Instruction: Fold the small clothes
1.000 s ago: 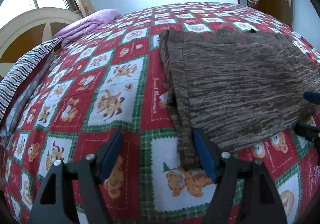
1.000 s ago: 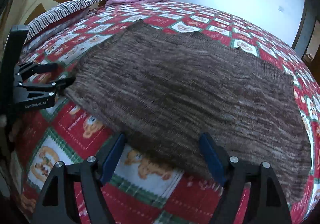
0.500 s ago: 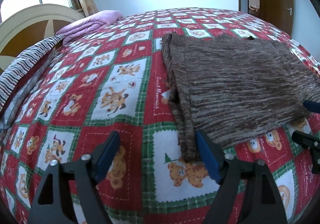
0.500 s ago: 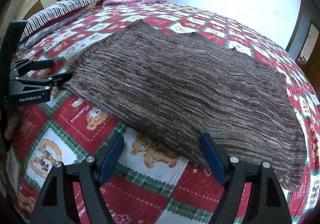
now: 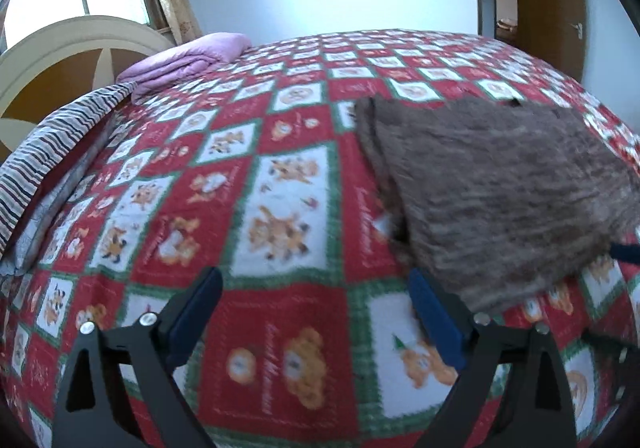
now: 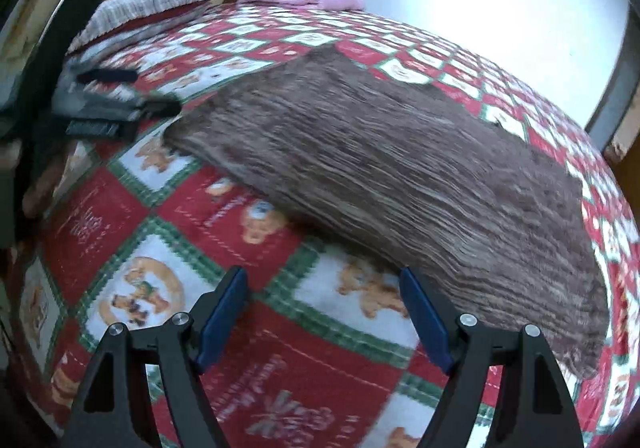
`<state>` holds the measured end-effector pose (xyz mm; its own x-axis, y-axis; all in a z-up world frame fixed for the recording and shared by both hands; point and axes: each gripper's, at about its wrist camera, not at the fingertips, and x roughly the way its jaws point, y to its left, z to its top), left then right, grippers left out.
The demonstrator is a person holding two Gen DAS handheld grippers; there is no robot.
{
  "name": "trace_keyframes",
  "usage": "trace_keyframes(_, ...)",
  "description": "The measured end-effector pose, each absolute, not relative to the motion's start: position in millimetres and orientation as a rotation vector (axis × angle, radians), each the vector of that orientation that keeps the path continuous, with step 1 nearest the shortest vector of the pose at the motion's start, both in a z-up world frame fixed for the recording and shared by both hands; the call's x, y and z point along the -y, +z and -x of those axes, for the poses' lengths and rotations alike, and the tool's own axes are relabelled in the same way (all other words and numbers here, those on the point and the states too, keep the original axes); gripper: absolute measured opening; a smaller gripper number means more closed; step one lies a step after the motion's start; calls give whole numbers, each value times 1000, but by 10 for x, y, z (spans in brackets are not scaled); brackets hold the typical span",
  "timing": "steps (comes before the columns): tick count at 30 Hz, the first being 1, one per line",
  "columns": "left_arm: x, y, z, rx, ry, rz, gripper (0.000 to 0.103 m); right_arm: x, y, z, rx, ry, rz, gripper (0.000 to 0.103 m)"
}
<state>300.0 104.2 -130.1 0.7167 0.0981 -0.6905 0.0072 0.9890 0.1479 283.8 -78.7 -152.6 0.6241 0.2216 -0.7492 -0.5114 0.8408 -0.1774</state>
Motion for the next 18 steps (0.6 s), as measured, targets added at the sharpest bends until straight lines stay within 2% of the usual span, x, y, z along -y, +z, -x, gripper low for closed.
trace_keyframes(8, -1246, -1233, -3323, -730, 63, -63, 96, 307, -1451, -2813, -710, 479, 496, 79)
trace_keyframes(18, -1090, -1215, -3826, -734, -41, -4, 96, -134, -1439, -2937, -651, 469, 544, 79)
